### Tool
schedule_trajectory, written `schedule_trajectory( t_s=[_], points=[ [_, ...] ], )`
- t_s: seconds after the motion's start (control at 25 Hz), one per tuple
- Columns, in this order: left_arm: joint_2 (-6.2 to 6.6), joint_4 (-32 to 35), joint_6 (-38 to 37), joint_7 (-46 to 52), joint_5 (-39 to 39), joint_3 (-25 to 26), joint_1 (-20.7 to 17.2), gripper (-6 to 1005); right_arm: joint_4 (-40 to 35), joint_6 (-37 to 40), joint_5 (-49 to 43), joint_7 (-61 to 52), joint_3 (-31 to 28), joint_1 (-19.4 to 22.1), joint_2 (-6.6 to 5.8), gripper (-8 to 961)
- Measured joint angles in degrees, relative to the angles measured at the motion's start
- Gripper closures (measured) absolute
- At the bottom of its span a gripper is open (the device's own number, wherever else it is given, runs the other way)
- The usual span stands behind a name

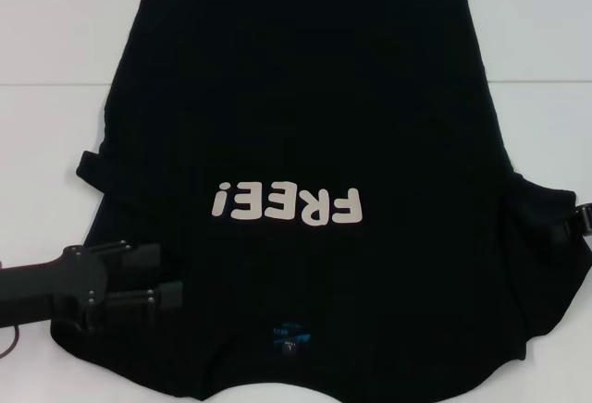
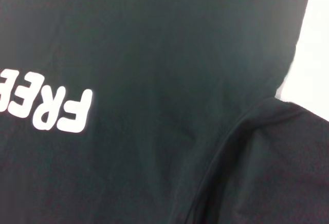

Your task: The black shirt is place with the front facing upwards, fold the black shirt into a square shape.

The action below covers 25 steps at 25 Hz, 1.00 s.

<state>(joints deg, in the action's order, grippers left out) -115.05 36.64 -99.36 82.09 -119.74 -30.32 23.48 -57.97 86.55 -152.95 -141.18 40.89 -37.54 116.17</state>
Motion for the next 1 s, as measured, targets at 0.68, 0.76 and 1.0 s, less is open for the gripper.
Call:
schedule_trajectory(
  t_s=[0.68,0.76,1.0],
  points=[
    [0.0,0.01,0.14,0.09,-0.02,0.0,0.03,172,-5.85,4.94,1.2,1.35,-0.08,-1.72,0.42,865],
    [0.0,0.01,0.14,0.09,-0.03,0.0,0.04,172,-5.96,5.32,1.08,1.28,1.07,-2.66,0.52,862],
    [0.0,-0.31,0.13,0.09,-0.06,-0.01,0.11,172,-5.47,5.07,-0.24,0.76,6.03,-5.29,1.29,855]
  ],
)
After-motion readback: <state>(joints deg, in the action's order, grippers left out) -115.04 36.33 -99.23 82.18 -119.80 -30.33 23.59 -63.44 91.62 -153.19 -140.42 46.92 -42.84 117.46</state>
